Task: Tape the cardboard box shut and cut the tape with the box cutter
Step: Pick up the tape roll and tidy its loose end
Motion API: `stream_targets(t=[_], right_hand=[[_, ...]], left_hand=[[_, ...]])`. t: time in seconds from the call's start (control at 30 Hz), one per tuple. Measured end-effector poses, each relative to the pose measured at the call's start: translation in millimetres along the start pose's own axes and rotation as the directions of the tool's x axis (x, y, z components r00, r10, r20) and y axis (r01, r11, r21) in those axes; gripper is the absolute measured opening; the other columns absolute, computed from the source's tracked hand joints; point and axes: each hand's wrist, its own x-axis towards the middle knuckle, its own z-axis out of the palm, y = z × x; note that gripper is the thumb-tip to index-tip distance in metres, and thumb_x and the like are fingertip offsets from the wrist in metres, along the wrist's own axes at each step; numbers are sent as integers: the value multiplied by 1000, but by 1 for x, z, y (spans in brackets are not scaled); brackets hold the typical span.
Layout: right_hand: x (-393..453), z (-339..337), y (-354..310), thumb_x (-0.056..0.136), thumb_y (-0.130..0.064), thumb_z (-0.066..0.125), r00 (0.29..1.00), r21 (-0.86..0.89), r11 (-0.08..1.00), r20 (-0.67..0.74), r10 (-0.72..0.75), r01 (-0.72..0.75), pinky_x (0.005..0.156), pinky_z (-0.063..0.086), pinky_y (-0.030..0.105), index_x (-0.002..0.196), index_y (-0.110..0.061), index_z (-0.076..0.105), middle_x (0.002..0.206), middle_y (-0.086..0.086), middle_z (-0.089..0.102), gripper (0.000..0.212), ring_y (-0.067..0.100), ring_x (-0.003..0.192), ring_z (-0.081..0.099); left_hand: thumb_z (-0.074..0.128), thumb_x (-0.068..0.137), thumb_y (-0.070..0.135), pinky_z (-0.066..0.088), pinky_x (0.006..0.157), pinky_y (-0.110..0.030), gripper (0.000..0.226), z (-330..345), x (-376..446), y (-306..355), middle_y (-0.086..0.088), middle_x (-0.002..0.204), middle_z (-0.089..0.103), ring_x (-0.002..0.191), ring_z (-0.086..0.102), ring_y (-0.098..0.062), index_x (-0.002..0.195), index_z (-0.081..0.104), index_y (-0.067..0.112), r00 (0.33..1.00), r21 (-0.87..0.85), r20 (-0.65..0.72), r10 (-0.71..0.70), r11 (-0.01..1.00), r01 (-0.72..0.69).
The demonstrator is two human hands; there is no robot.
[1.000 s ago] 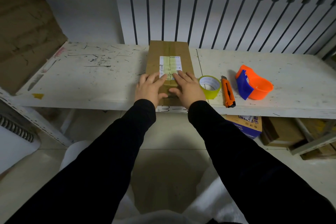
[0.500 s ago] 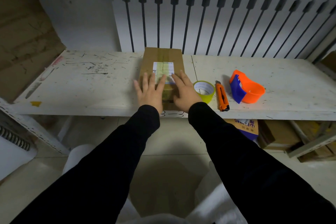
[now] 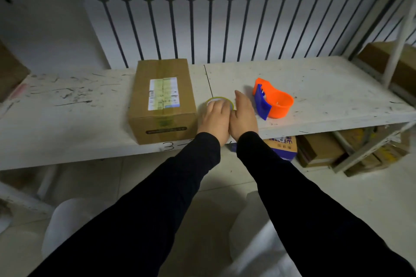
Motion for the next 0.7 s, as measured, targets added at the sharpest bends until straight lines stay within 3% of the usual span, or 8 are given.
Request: stream_targets(t=[0.13, 0.23, 0.37, 0.57, 0.7], right_hand=[[10, 2, 17, 86, -3, 41, 997, -53, 998, 64, 46, -43, 112, 30, 34, 143, -12, 31, 151, 8, 33, 58, 22, 138, 34], [16, 5, 24, 85, -3, 43, 996, -1, 997, 48, 74, -74, 113, 32, 37, 142, -13, 33, 150, 6, 36, 59, 22, 137, 36], [19, 2, 30, 81, 0, 45, 991, 119, 985, 68, 115, -123, 114, 31, 38, 143, -13, 33, 149, 6, 38, 64, 22, 138, 35], [18, -5, 23, 76, -1, 53, 983, 350, 920, 118, 141, -174, 113, 31, 34, 144, -9, 29, 150, 11, 36, 72, 22, 138, 35], [14, -12, 11, 62, -14, 47, 986, 363, 919, 119, 121, -157, 109, 29, 29, 145, -8, 25, 150, 11, 32, 86, 22, 137, 34]], left_hand=[[37, 94, 3, 14, 118, -30, 58, 15, 16, 1, -13, 156, 17, 146, 11, -25, 148, 16, 4, 989, 19, 124, -79, 997, 77], [36, 93, -1, 10, 120, -32, 60, 30, 29, -4, -15, 157, 13, 148, 2, -27, 148, 13, 2, 969, 58, 205, -135, 990, 126], [42, 88, 0, 24, 116, -34, 53, 41, 37, -11, -16, 145, 35, 140, 24, -30, 140, 34, 5, 942, 76, 260, -213, 977, 200], [39, 91, -1, 34, 108, -33, 45, 40, 39, -14, -19, 138, 43, 131, 35, -31, 136, 40, 2, 940, -177, 196, -279, 933, 314], [41, 94, 3, 34, 105, -34, 37, 33, 22, -14, -18, 138, 43, 128, 41, -31, 131, 42, -2, 955, -352, 142, -259, 889, 293]])
